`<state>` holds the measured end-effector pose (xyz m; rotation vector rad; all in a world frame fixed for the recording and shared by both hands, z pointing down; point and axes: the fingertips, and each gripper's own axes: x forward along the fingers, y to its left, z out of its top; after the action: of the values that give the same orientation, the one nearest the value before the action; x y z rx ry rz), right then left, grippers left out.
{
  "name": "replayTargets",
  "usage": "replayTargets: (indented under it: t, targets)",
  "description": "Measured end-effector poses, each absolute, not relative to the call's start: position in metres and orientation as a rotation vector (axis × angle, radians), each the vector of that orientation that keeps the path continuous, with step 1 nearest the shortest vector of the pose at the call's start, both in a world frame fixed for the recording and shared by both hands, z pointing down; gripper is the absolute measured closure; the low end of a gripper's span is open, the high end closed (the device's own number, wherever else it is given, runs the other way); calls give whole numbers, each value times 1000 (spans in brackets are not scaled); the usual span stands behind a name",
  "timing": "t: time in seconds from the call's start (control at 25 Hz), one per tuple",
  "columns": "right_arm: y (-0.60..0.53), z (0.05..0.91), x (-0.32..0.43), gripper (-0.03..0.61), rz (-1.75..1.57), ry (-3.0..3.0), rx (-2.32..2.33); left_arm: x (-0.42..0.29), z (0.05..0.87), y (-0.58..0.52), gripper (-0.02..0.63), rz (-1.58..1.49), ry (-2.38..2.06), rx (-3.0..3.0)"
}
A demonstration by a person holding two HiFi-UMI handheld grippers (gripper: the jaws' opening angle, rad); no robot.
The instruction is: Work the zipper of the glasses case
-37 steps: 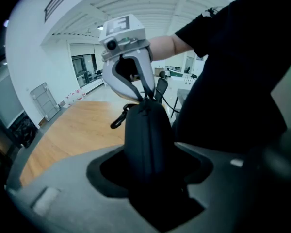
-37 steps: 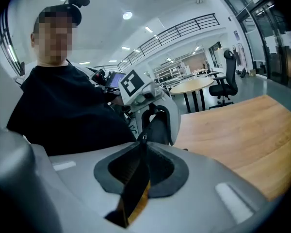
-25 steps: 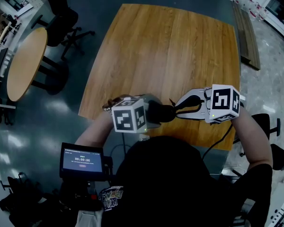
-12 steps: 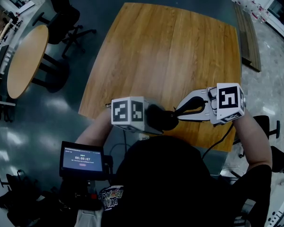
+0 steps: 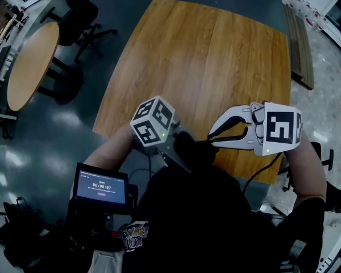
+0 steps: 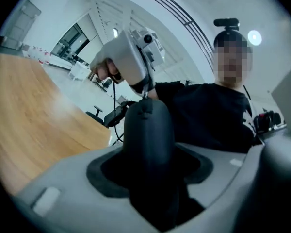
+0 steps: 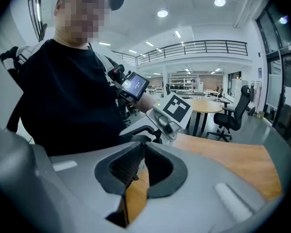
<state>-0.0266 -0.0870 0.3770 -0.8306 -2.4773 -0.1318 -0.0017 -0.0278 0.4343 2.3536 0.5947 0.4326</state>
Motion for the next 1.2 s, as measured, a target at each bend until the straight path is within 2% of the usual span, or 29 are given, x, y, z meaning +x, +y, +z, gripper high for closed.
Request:
replayTargets:
  t: [0.12,0.52,1.2]
  targets:
    - [-83,381,-26,566,-185,-2422,-835,-5,427,-23,345,378,643,2291]
    - [-82,382,-32,569,-326,-2442,-774,-8,420,-19,347,333,711,2178]
    - [-123,394,-31,574,-587,-2518,-380,-21,428,-71,355,70,427,2181]
